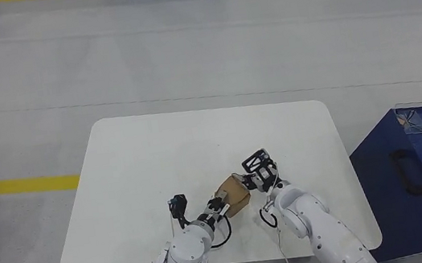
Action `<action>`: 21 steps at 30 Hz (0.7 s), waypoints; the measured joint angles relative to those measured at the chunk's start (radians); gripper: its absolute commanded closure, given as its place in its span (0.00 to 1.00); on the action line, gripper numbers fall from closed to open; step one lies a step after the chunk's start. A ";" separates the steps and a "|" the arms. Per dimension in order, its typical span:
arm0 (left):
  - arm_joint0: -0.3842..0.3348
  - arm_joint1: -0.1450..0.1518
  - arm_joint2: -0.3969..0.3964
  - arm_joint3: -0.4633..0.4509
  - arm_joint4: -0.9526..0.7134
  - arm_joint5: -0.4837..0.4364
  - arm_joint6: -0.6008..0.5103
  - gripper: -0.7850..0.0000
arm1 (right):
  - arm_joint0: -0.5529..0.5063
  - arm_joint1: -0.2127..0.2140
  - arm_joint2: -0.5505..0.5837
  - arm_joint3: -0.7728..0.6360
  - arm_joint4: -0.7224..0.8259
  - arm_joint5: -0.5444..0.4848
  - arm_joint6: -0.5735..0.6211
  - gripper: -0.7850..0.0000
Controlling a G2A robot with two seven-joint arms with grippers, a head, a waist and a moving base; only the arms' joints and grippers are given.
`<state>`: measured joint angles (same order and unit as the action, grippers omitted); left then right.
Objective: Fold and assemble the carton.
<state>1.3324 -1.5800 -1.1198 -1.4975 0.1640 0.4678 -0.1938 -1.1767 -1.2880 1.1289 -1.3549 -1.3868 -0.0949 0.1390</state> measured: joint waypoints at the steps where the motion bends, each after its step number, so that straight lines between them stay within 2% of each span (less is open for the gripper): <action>1: 0.001 0.000 0.001 -0.001 0.000 -0.001 0.001 0.50 | 0.000 0.000 0.000 0.001 -0.001 0.001 -0.001 0.00; 2: 0.002 0.001 0.003 -0.003 0.000 -0.002 0.004 0.50 | 0.000 -0.001 0.004 0.003 0.000 0.009 -0.009 0.00; 5: 0.009 0.002 0.006 -0.013 0.001 -0.012 0.011 0.34 | -0.001 -0.001 0.026 0.007 0.018 0.040 -0.034 0.00; 6: 0.012 0.002 0.006 -0.017 -0.001 -0.017 0.013 0.33 | -0.001 -0.001 0.034 0.007 0.017 0.052 -0.041 0.00; 9: 0.023 0.003 0.004 -0.025 -0.016 -0.039 0.013 0.37 | 0.000 0.000 0.051 0.014 0.009 0.068 -0.044 0.00; 13: 0.026 0.004 0.003 -0.021 -0.042 -0.063 0.011 0.47 | 0.004 0.001 0.050 0.024 -0.016 0.054 -0.029 0.00; 21: 0.018 0.001 0.017 0.005 -0.081 -0.084 0.017 0.55 | -0.009 -0.002 0.028 0.020 -0.038 0.018 -0.036 0.00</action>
<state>1.3504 -1.5787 -1.1030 -1.4925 0.0831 0.3841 -0.1772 -1.1860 -1.2899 1.1565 -1.3348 -1.4243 -0.0766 0.1033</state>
